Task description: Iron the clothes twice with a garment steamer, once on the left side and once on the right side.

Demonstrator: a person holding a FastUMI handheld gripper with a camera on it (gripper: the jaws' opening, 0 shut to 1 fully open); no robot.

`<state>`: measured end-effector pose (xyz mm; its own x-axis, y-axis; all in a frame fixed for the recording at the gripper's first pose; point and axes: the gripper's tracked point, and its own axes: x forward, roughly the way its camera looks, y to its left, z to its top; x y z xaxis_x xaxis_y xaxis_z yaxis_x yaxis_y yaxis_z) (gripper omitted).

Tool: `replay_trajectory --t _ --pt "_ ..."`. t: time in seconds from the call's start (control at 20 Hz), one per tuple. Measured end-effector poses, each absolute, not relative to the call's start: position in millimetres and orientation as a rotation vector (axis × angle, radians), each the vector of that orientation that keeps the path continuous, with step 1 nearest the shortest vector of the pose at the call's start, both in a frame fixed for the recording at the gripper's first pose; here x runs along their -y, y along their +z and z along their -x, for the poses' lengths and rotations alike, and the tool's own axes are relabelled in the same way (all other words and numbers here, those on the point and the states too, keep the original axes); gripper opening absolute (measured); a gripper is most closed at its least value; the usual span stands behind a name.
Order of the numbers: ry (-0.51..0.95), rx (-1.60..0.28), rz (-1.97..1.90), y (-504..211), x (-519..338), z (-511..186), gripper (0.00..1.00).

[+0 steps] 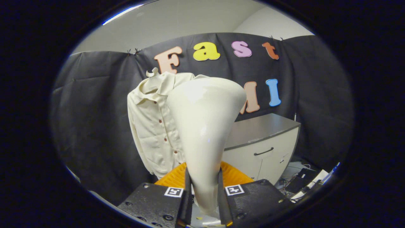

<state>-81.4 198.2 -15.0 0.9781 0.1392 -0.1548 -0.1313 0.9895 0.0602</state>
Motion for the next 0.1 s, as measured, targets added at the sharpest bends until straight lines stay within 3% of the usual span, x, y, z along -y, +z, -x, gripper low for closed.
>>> replay_trajectory --t 0.1 --pt "0.144 -0.129 -0.045 -3.3 -187.3 85.1 0.34"
